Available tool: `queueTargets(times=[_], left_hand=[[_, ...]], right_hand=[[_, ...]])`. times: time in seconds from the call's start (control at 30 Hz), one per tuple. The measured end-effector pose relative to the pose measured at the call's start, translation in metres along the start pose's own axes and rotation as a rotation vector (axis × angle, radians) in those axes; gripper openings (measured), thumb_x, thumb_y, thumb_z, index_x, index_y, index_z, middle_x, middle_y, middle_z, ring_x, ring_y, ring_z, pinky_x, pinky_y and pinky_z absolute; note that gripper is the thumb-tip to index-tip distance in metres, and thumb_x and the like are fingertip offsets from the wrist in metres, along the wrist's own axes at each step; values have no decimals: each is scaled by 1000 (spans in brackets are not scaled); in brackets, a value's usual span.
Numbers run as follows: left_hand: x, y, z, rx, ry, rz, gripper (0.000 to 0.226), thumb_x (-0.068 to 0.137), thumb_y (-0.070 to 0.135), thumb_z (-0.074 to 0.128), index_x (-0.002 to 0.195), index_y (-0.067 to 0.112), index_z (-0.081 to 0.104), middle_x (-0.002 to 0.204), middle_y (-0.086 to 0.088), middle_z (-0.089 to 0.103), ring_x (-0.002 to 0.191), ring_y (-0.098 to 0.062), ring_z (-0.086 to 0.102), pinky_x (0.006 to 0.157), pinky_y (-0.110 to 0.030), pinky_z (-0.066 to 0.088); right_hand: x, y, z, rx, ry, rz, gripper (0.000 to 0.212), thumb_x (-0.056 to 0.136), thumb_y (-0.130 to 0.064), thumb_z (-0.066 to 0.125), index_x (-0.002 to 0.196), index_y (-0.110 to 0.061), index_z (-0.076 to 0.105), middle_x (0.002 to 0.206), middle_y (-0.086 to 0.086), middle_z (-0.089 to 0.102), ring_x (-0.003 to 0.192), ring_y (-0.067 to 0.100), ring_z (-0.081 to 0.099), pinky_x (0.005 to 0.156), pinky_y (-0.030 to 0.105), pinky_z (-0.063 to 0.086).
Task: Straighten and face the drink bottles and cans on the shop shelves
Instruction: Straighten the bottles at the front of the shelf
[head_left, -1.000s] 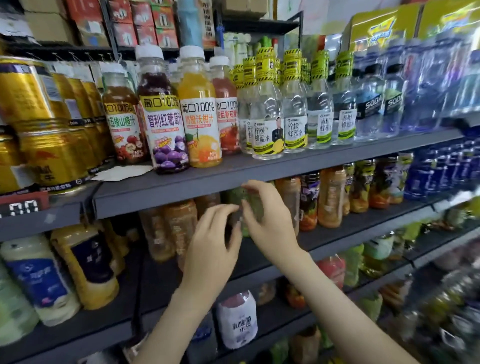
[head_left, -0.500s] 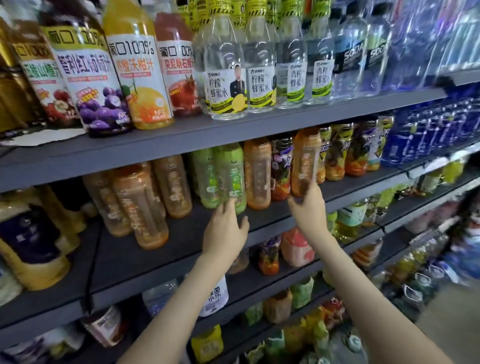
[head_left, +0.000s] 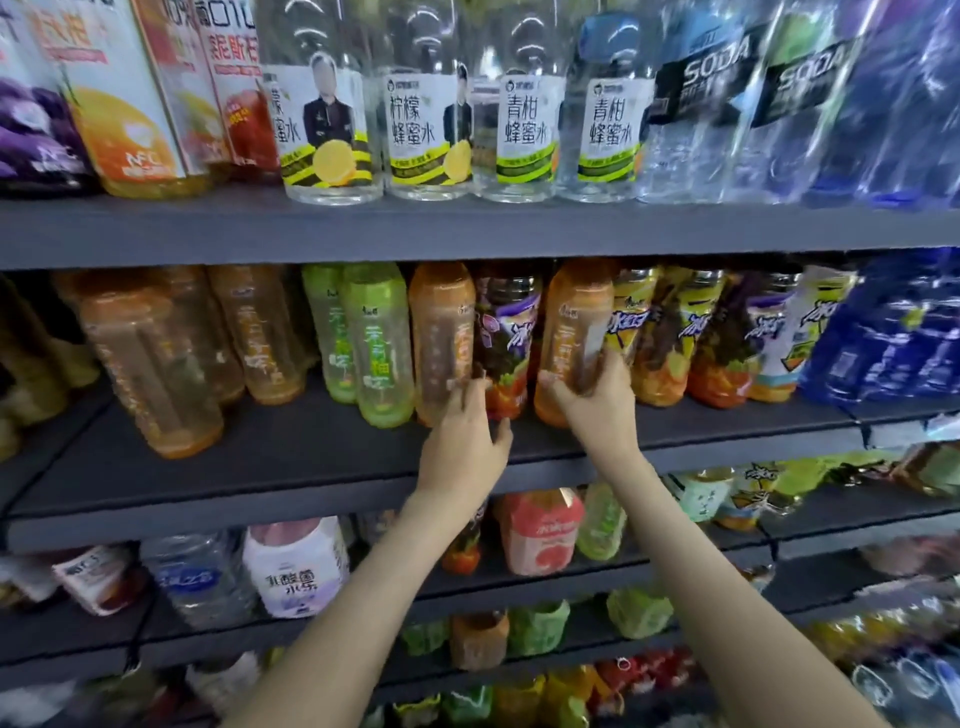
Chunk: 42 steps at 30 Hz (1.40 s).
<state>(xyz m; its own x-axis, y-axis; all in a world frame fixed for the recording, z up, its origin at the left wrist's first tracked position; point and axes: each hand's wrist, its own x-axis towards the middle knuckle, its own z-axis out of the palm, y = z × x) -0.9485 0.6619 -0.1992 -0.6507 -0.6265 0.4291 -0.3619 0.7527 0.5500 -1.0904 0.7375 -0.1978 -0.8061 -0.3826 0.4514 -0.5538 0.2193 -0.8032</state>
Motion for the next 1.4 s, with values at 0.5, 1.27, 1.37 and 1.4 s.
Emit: queueTargets(times=[0.5,1.27,1.37,1.4], left_hand=[[-18,-25,-21,-69,293,80,39,90,14,56,128,12,49,120,-6,55,107,-20,55,84,-23,45],[-30,-193,-162,76,334,-95,97,82,19,68,144,40,-3,153,-14,-2,139,-33,4,112,-51,21],[-29,-192,-159,97,363,-79,95,80,17,69,146,34,3,151,-14,1,138,-34,8,110,-55,28],[-29,-191,-157,119,371,-71,94,79,16,69,147,30,6,151,-13,2,137,-36,10,108,-57,30]], right_hand=[[-42,-21,-4,75,94,-143,48,70,-30,76,100,-5,48,96,7,49,94,21,51,78,28,44],[-104,-161,204,53,-315,-181,54,73,-39,77,105,-3,54,98,9,60,92,23,57,64,20,31],[-100,-166,213,67,-342,-139,58,75,-38,76,113,-3,52,106,11,60,99,23,56,70,22,36],[-99,-167,214,88,-369,-120,59,75,-37,76,118,-4,51,110,11,60,103,22,56,74,24,40]])
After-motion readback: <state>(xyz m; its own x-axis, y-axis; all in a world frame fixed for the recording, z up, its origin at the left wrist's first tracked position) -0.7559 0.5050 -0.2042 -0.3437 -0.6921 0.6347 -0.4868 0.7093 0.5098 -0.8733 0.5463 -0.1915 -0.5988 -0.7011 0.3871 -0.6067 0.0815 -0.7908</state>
